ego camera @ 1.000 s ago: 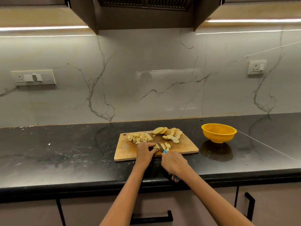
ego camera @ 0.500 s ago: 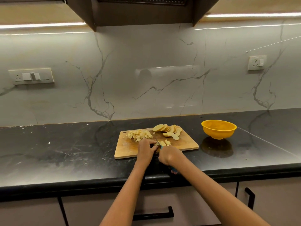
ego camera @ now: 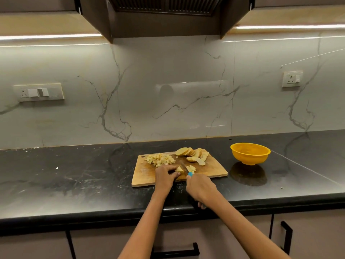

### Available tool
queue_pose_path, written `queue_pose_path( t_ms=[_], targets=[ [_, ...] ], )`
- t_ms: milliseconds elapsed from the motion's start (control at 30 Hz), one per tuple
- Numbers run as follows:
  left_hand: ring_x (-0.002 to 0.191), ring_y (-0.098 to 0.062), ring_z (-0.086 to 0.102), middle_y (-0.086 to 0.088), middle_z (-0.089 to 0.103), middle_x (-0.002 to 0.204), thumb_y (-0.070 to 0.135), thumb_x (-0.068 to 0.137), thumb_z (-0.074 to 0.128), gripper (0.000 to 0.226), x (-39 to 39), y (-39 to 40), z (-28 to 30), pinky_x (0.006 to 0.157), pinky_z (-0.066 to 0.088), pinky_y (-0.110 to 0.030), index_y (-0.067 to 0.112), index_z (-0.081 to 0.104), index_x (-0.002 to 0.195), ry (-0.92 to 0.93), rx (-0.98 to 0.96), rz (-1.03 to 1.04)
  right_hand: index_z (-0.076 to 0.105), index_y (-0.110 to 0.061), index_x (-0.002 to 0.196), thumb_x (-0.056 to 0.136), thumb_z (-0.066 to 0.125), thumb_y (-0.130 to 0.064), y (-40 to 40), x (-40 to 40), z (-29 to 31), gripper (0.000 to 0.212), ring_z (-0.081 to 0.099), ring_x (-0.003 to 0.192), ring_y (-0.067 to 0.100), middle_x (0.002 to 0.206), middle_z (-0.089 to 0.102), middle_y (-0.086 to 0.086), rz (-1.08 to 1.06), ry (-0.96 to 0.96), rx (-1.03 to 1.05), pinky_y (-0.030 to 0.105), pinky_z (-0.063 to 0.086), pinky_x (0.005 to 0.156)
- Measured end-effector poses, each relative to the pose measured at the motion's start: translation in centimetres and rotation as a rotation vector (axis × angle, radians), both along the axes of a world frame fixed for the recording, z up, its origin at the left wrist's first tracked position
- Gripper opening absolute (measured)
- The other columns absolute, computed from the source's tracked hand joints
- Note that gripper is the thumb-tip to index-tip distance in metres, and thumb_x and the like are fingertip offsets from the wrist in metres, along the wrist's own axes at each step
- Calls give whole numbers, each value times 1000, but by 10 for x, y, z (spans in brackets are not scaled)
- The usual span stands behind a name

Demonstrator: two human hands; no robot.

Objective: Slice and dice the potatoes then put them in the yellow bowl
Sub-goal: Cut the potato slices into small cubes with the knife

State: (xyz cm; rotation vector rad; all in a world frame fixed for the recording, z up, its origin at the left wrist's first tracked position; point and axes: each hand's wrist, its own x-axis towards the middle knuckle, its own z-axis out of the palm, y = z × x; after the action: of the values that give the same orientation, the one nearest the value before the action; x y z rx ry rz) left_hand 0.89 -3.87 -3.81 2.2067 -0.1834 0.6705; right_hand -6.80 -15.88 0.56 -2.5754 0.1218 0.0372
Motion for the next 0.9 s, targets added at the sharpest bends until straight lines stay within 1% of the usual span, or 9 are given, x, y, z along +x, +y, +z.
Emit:
queue_pose_path(
  t_ms=[67,167,300,433,567,633,700,800,900],
  targets=[
    [104,-16,62,-8,70,107,11,78,73,29,-1,0,0,96,41,-23,5,69,106,-13,1,-3,46,-1,80,102,33,-28,4,1,0,37,62,55,24,64,57,12,11,23,10,29,55,56],
    [101,-15,64,-10,70,106,9,79,72,26,-1,-1,0,90,43,-18,3,70,104,-14,-18,-7,51,3,97,102,34,-30,7,0,-1,38,61,52,22,65,59,12,7,61,-3,29,55,58],
    [99,-15,64,-11,70,105,8,79,72,25,0,-1,1,87,44,-17,2,70,103,-16,-36,-9,44,0,84,102,34,-29,8,0,1,35,57,48,21,62,56,12,7,70,-45,28,53,55],
    [95,-14,65,-11,71,102,8,78,72,23,1,0,2,84,44,-15,2,71,101,-7,-46,-24,53,4,102,100,35,-22,14,4,4,32,59,49,21,62,56,10,54,97,-129,28,50,50],
    [89,-9,63,-10,72,98,10,78,73,21,3,1,4,81,43,-14,4,72,98,22,-30,-43,54,6,95,99,36,-16,19,13,13,28,61,52,23,66,58,14,91,211,-146,29,47,44],
    [88,-9,63,-10,72,98,10,78,73,20,2,1,4,80,41,-12,3,72,97,25,-38,-36,52,4,117,98,39,-15,23,20,14,30,64,60,22,79,63,14,111,207,-159,27,43,43],
    [90,-11,63,-11,72,98,10,79,72,20,1,1,4,80,40,-12,3,72,97,21,-47,-22,49,0,128,98,41,-19,25,23,13,36,66,78,21,103,66,13,127,174,-198,25,44,52],
    [93,-12,64,-10,71,100,10,79,72,20,2,0,3,82,42,-13,3,72,98,20,-47,-17,53,-4,124,99,40,-21,17,14,5,34,58,110,26,122,60,12,155,83,-349,31,45,83],
    [95,-14,64,-10,71,101,10,79,72,21,3,0,3,84,41,-14,3,72,99,13,-42,-2,56,-6,121,101,40,-23,8,2,-4,31,58,110,25,120,61,10,141,-62,-425,32,44,87]
  ],
)
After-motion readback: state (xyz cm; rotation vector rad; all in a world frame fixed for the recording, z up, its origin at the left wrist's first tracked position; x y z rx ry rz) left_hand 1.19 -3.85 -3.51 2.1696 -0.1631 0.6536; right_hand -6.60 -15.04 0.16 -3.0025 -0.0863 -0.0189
